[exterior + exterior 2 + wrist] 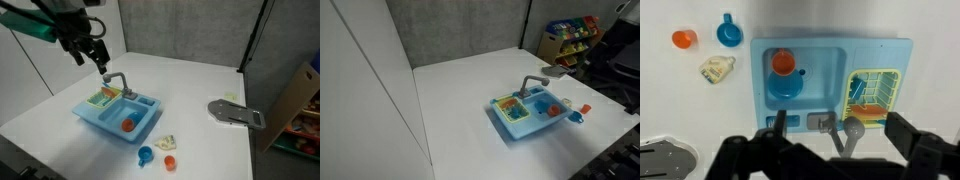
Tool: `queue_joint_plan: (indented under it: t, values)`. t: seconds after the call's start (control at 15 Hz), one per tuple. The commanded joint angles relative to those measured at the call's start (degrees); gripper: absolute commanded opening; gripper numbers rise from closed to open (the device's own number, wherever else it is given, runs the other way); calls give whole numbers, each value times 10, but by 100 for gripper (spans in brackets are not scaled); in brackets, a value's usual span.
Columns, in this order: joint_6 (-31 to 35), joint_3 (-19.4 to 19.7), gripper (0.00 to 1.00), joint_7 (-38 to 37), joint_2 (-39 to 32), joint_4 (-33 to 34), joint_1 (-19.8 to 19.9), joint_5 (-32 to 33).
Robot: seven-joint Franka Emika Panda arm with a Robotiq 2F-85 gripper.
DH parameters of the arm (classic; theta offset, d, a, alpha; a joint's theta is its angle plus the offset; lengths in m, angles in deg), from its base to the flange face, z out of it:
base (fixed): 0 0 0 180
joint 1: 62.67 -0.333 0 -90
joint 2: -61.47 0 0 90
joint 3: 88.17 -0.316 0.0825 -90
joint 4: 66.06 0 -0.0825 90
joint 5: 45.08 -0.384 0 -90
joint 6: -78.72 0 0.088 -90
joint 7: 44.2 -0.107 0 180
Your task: Remove the orange plate from the dying rack and put it in the sink
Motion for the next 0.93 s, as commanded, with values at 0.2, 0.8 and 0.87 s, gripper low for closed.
queue_joint_plan:
  t: [0.2, 0.8, 0.87]
  values:
    - [-2, -6, 100, 1, 0, 1, 6, -2]
    - [-22, -28, 100, -13, 1, 38, -1, 2]
    - [-23, -34, 100, -18, -3, 46, -2, 4]
